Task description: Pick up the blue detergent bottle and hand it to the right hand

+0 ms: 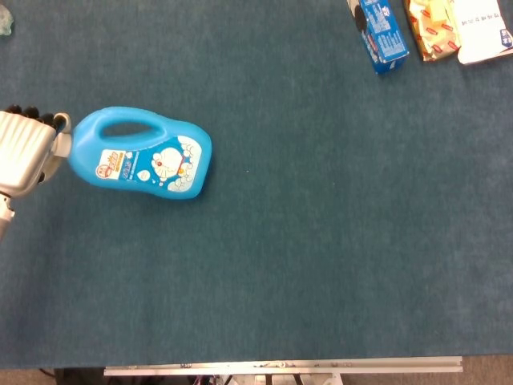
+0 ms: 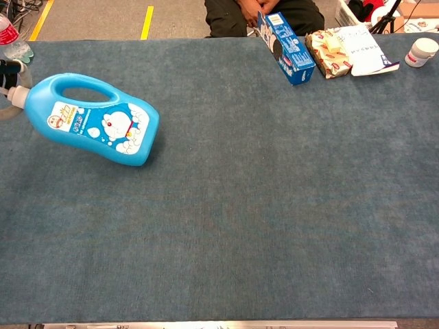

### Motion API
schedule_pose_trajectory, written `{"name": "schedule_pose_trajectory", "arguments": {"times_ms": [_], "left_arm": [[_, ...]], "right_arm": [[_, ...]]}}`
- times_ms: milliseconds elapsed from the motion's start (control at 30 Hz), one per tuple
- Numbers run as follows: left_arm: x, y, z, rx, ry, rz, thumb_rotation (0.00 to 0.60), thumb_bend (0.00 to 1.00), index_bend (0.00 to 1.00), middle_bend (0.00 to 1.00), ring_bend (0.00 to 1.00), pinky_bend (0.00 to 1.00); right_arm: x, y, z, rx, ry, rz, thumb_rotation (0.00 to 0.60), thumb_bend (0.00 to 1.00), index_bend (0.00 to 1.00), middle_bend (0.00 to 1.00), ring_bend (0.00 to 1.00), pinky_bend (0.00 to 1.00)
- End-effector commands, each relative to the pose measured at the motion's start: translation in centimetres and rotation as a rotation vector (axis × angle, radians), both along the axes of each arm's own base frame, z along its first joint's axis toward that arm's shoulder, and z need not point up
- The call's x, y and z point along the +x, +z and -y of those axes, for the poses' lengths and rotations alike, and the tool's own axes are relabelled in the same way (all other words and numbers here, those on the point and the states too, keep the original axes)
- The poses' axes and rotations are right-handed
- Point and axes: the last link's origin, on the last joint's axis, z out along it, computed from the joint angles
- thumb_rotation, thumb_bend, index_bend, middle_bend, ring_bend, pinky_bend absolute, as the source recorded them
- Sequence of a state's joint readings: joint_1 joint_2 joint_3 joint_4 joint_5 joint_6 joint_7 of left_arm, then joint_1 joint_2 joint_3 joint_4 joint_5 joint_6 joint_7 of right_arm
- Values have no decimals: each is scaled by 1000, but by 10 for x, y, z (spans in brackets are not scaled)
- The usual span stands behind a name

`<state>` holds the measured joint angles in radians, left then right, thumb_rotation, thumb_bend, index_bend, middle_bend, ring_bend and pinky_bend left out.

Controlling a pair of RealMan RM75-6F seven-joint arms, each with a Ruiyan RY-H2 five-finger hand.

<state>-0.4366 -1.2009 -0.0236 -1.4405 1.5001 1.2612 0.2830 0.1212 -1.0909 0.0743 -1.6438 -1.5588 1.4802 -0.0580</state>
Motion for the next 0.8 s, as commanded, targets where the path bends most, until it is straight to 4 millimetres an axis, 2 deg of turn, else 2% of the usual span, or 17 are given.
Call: {"name": "schedule_pose_trajectory", "arguments": {"times_ms": [33, 267, 567, 800], "left_arm": [[10, 7, 5, 16, -66, -32, 600, 424, 576, 598, 505, 569], [28, 14, 13, 36, -146, -53, 600, 422, 575, 600, 505, 569], [46, 18, 20, 59, -207, -55, 600, 422, 575, 601, 505, 585], [61, 22, 23, 63, -253, -42, 600, 422, 577, 605, 505, 586]], "right_arm": [[3, -1, 1, -4, 10, 11, 600, 145, 203, 291, 289, 219], [15, -4, 8, 31, 62, 13, 600, 146, 203, 291, 289, 219], [46, -15, 19, 187, 132, 133, 600, 146, 203, 291, 289, 219], [68, -20, 26, 243, 198, 146, 600, 145, 203, 291, 288, 219]]}}
